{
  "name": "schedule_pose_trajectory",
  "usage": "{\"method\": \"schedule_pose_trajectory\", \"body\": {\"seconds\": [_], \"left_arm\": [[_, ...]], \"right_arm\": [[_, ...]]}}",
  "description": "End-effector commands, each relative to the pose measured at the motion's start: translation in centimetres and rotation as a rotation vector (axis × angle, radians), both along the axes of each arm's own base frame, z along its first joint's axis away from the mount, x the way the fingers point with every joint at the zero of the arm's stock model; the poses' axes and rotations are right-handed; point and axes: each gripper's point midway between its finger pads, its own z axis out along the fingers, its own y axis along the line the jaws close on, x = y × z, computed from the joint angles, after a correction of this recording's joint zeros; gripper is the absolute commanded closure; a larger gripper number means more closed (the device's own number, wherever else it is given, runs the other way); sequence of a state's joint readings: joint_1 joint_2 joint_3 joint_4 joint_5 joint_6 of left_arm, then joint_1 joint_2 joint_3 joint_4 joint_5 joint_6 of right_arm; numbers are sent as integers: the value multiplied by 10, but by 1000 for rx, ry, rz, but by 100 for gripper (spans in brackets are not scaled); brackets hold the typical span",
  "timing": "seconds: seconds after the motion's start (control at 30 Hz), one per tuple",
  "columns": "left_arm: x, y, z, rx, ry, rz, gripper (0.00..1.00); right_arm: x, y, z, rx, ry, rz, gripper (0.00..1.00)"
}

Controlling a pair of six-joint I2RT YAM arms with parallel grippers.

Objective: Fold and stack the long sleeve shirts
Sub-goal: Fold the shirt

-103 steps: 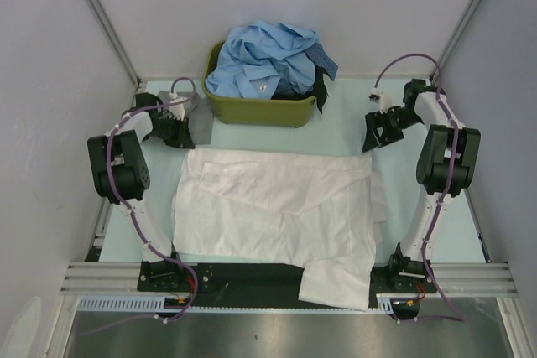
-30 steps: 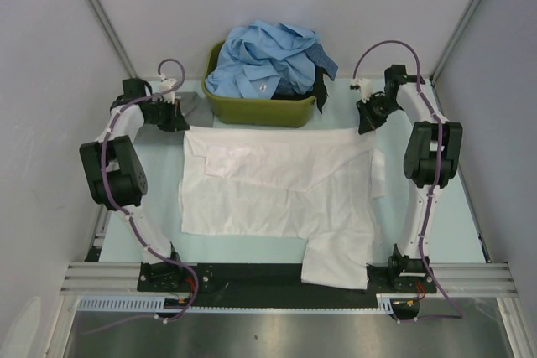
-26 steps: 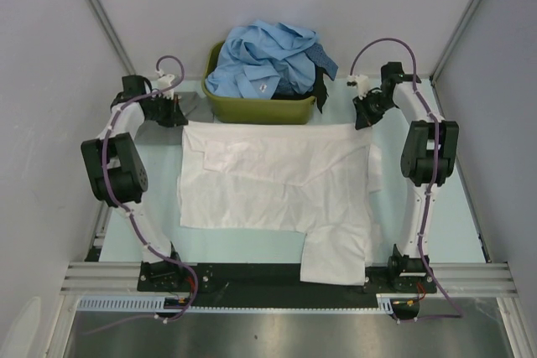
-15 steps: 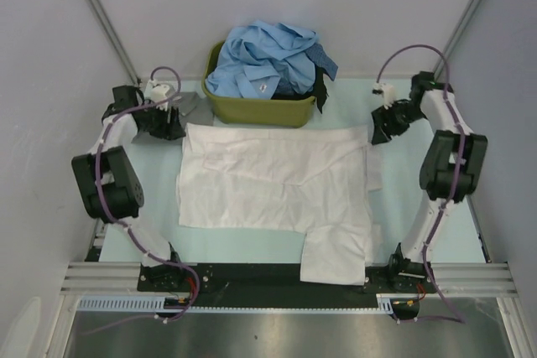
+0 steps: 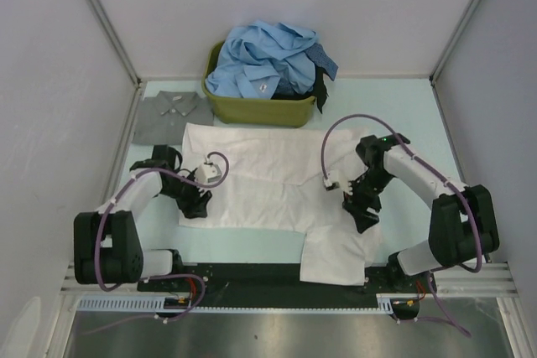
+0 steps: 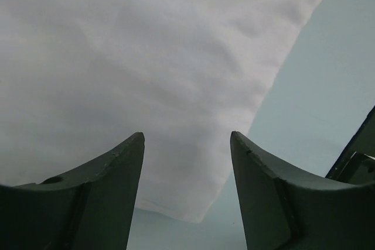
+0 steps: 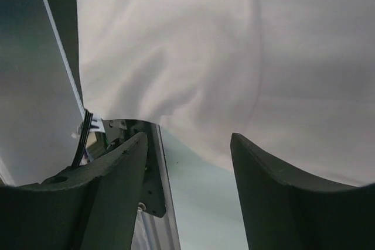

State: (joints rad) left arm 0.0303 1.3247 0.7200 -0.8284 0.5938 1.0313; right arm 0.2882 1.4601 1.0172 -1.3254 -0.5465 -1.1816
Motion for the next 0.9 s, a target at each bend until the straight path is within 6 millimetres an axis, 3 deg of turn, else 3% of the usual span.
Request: {"method": "schedule_pose_trajectory", "body": {"seconds": [0.0, 0.13, 0.23, 0.4, 0.53, 0.67, 0.87], "left_arm": [[8, 11, 4, 77, -136, -39, 34], [11, 17, 4, 113, -210, -4, 34], [18, 22, 4, 110, -222, 114, 34], [31, 37, 18, -4, -215, 295, 33], [27, 43, 16, 23, -248, 272, 33], [32, 47, 23, 19, -286, 303, 33], [29, 46, 18, -5, -270, 323, 33]], "right_arm": [[-31, 3, 2, -88, 26, 142, 37], [-61, 14, -3, -157, 60, 187, 38], [-72, 19, -8, -203, 45, 189, 37], [-65, 23, -23, -317, -5, 144, 34], [-66, 17, -34, -419, 23, 123, 38], [-70, 13, -36, -496, 45, 86, 41], [-82, 19, -31, -501, 88, 115, 41]]}}
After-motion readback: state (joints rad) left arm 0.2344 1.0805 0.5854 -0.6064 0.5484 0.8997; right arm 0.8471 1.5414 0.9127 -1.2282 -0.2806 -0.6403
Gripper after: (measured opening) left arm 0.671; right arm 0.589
